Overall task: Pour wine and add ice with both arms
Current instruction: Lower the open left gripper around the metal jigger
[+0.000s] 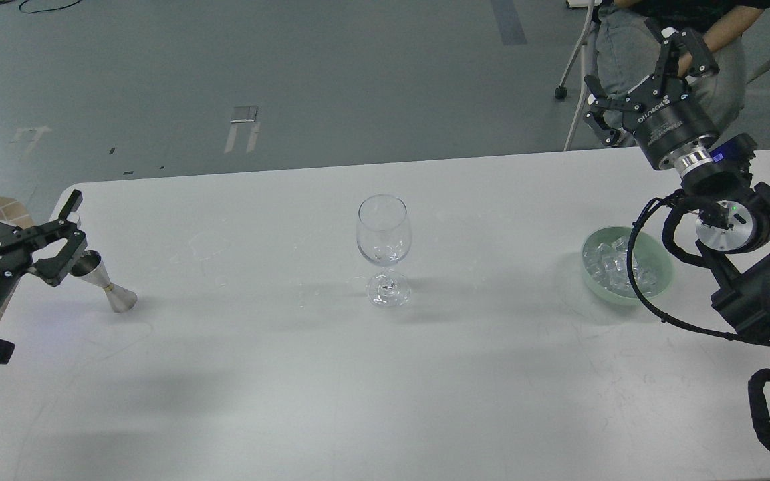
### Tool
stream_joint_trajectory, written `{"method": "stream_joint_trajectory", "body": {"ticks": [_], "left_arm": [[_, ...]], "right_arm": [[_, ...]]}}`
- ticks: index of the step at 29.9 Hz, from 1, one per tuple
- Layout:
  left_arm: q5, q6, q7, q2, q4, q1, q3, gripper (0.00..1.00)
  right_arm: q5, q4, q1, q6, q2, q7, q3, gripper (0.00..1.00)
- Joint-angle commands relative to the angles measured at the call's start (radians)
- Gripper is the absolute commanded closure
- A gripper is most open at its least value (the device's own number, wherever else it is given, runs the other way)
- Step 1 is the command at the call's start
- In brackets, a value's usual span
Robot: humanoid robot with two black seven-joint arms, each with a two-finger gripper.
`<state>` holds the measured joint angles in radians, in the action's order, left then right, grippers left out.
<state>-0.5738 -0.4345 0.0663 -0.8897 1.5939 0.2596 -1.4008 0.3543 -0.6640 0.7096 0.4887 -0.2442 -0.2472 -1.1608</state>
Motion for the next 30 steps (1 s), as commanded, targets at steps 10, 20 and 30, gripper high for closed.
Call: {"method": "stream_joint_trajectory", "body": {"ticks": [10,20,30], "left_arm": [[0.002,0.033,-0.079,0.156,0.014,0.144,-0.024,0.04],[0.012,0.062,-0.123,0.265,-0.130,0.086,-0.015,0.03],[0.037,0.062,-0.143,0.337,-0.324,-0.049,0.022,0.03]], "right_arm": [[0.002,0.001,-0.001,0.000,0.000,0.000,0.001,0.00],[0.002,0.000,-0.005,0.000,0.000,0.000,0.001,0.00],[0.002,0.001,-0.005,0.000,-0.003,0.000,0.000,0.00]]}}
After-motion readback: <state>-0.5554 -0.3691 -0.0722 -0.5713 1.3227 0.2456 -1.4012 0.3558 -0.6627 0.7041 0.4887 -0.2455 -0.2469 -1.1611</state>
